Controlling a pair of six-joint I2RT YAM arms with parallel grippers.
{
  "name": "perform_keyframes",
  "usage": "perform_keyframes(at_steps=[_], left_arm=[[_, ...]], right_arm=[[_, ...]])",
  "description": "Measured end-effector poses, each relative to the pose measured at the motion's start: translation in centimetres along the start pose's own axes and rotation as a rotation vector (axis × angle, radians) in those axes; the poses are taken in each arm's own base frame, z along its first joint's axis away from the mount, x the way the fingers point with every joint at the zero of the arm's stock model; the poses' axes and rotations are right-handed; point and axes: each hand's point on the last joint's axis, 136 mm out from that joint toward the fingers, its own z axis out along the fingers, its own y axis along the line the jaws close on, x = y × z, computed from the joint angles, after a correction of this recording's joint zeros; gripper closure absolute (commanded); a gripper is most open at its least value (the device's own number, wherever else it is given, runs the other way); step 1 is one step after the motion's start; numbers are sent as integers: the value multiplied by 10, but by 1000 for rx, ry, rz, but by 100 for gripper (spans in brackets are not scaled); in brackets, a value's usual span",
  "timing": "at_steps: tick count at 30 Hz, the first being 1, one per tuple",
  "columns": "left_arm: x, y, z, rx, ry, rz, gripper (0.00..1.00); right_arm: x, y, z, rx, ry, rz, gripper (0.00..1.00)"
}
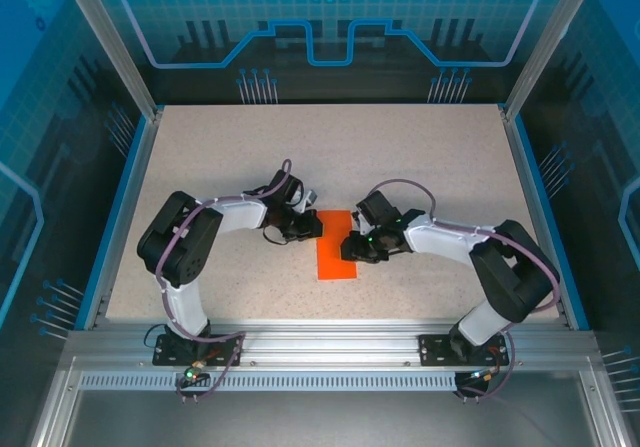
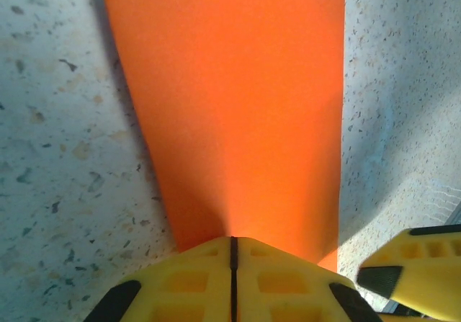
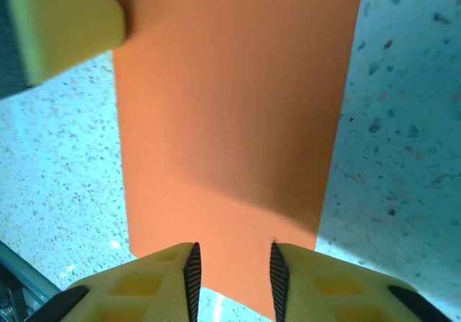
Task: Fold a paper plane with a square sheet of paper (fold left side to right side)
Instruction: Fold the triangle a second time at the center of the table.
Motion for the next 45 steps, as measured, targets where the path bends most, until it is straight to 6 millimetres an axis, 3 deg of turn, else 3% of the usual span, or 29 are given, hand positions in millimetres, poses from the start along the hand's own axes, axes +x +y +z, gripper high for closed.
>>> perform_keyframes(at_steps=[11,21,36,45], left_arm=[[2,-1,1,-1,5,3,90],[9,4,7,-27,28,6,90],[10,3,7,-30,25,12,89],[14,-16,-12,-8,8,56,82]], right_arm=[[0,-33,-14,12,-3,101,64],[2,-25,-18,-82,45,142,65],[26,-24,0,-89,170,172,65],[25,-29,-2,-59,149,184,65]])
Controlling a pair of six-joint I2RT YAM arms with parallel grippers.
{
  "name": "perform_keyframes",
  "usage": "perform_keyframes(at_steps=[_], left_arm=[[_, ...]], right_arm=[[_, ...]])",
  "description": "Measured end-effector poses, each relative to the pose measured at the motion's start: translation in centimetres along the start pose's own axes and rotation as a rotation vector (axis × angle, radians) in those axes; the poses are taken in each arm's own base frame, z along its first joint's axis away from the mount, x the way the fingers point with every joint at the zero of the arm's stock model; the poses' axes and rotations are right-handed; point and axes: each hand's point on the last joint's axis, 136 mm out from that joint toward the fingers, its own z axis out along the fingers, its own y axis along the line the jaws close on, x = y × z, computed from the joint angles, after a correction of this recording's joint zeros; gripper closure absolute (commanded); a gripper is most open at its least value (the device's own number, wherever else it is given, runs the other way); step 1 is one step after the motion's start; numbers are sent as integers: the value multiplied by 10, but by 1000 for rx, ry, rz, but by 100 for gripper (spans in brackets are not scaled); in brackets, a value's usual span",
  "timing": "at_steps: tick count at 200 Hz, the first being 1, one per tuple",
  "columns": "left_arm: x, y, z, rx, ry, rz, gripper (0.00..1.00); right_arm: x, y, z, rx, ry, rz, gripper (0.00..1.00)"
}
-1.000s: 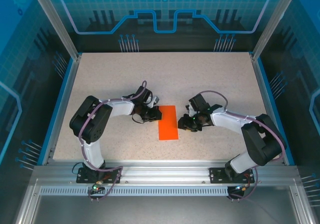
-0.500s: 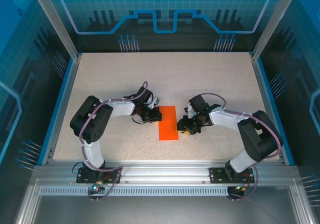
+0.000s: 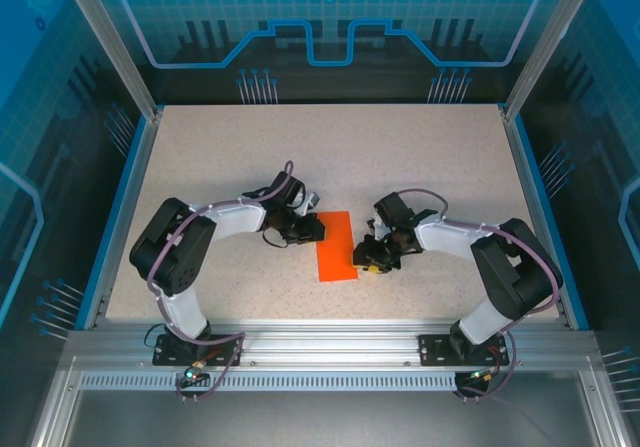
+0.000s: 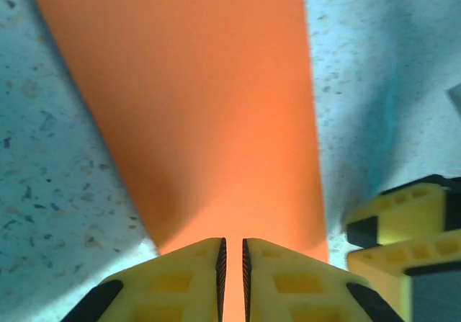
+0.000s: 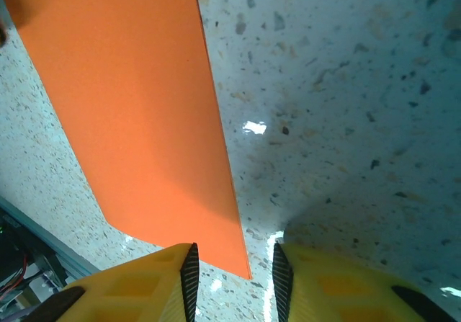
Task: Fold a paper plane with a square sheet of paper (fold left side to right side)
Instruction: Fold the triangle a second time at the center of the table.
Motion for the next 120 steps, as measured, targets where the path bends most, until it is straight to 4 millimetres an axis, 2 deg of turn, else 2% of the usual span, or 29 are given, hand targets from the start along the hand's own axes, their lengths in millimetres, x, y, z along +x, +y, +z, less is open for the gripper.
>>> perform_keyframes(at_steps=[23,46,70,120], left_arm=[[1,-11,-7,23,-6,19,82],[13,-17,-3,35,24,33,83],[29,-17,4,32,71,35,83],[40,-5,16,2,113,14,85]], right_arm=[[0,-1,-1,6,-3,1,65],[1,-2,0,11,-2,3,65],[1,-3,-1,12,-1,4,65],[3,-3,-1,15,6,7,65]])
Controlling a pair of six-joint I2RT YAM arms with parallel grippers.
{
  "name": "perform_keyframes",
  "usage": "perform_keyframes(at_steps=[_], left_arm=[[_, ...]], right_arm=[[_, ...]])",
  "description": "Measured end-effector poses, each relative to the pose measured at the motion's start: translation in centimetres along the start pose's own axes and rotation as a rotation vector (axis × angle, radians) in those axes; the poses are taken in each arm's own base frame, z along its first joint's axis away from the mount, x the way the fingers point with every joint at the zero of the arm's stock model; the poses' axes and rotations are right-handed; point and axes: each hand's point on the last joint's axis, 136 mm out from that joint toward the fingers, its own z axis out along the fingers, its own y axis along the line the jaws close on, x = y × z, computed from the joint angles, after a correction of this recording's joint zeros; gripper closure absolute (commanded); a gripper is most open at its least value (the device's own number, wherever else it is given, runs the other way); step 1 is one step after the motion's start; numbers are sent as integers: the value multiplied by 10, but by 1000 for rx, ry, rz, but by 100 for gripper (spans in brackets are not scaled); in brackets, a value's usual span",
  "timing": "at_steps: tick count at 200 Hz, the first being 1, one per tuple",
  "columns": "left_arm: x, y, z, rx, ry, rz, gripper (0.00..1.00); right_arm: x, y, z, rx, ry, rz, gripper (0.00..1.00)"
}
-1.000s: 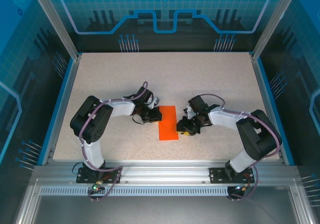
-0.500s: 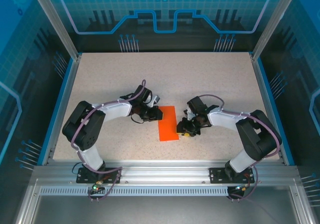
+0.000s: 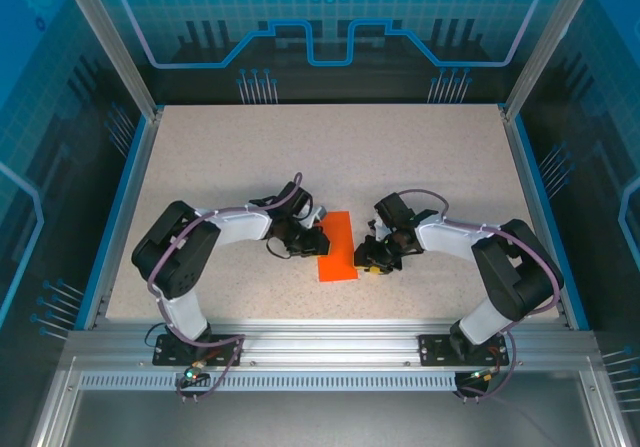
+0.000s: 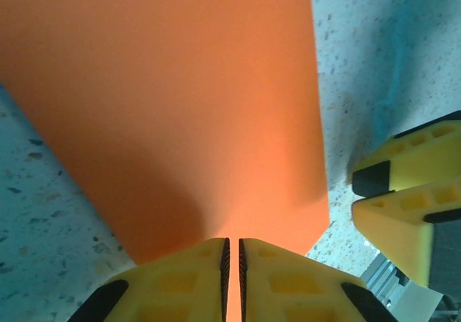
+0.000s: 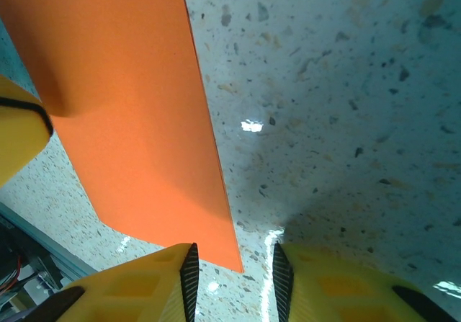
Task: Fold a paper plane with a square sheet of paper (fold left side to right side)
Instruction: Fold the triangle a second time at the center of the table.
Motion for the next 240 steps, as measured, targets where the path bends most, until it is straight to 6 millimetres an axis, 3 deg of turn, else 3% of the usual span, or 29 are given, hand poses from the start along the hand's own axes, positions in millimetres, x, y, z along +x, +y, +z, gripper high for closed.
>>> perform_keyframes(at_steps=[54,240], left_arm=[[10,14,4,-34,18,-22,86],[11,15,5,-34,16,-21,87]], right_arm=[[5,4,2,-9,17,-14,65],[17,15,12,14,63,-58,66]])
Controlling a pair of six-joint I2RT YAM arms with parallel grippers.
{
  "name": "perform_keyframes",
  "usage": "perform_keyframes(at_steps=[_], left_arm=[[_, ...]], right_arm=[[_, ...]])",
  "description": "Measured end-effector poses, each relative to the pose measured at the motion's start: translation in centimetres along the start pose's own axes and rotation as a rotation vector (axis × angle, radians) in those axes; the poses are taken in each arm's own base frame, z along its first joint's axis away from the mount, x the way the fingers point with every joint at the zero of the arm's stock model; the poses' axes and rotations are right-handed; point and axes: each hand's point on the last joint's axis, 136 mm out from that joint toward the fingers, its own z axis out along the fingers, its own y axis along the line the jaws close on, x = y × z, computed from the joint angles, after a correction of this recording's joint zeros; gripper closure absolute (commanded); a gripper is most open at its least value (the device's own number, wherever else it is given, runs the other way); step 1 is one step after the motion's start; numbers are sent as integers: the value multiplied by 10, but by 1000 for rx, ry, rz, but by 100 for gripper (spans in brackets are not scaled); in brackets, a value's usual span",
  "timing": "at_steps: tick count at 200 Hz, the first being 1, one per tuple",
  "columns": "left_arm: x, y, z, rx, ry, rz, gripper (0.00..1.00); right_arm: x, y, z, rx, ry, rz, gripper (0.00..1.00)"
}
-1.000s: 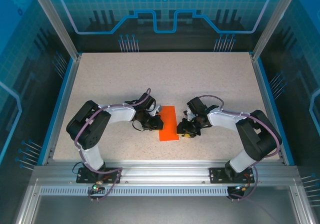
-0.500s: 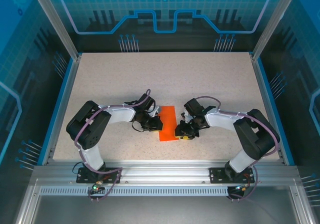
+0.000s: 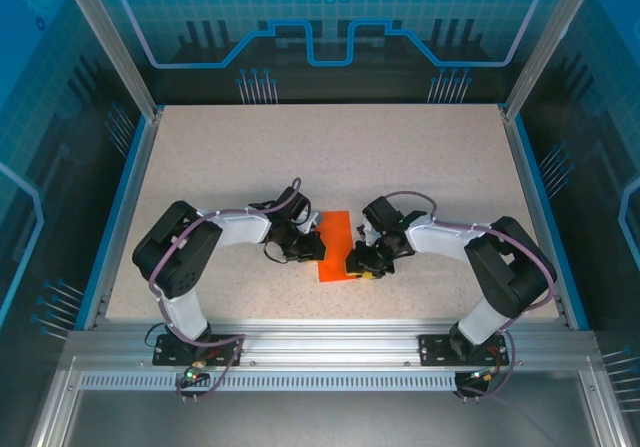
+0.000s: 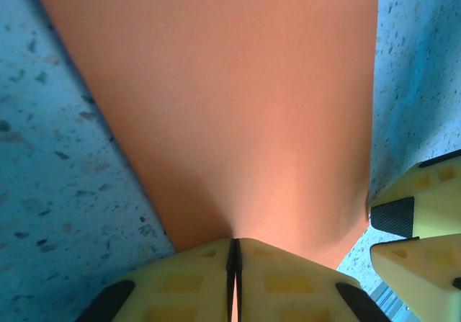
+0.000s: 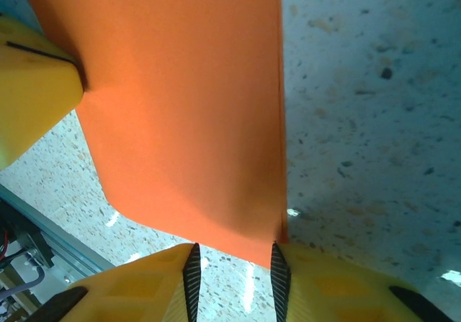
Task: Fold a paper plane with a square sheet of paper (fold left side to right side)
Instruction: Fold the triangle a second time at the center of the table.
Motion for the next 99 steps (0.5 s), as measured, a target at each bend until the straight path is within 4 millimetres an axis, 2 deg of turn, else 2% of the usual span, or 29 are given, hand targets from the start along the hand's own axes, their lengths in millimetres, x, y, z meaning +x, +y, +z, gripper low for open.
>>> perform_keyframes(at_steps=[99], left_arm=[[0,0,0,0,0,0,87]], right_arm=[[2,-6,-1,28,3,15,67]])
